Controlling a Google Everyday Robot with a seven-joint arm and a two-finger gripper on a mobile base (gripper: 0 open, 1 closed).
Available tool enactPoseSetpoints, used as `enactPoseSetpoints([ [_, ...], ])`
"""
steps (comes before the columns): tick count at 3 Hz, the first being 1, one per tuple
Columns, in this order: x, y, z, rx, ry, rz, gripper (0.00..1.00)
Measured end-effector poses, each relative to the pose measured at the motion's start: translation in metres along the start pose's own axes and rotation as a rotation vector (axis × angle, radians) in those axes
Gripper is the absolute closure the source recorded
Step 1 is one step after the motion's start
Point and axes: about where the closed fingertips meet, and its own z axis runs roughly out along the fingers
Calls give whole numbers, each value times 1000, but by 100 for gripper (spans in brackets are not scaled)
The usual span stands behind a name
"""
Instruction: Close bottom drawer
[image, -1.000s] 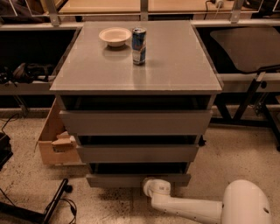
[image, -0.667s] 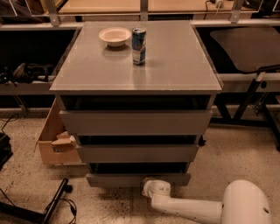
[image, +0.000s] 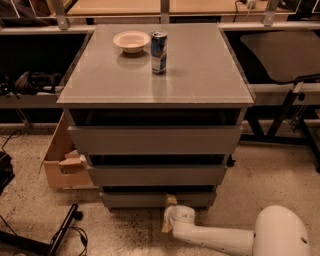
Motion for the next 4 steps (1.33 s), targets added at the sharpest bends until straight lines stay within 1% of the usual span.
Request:
enactPoseSetpoints([
  [1, 0, 1, -1, 0, 0, 0, 26],
  [2, 0, 2, -2, 0, 0, 0, 49],
  [3, -7, 8, -25, 13, 6, -27, 72],
  [4, 11, -5, -88, 32, 96, -79, 95],
])
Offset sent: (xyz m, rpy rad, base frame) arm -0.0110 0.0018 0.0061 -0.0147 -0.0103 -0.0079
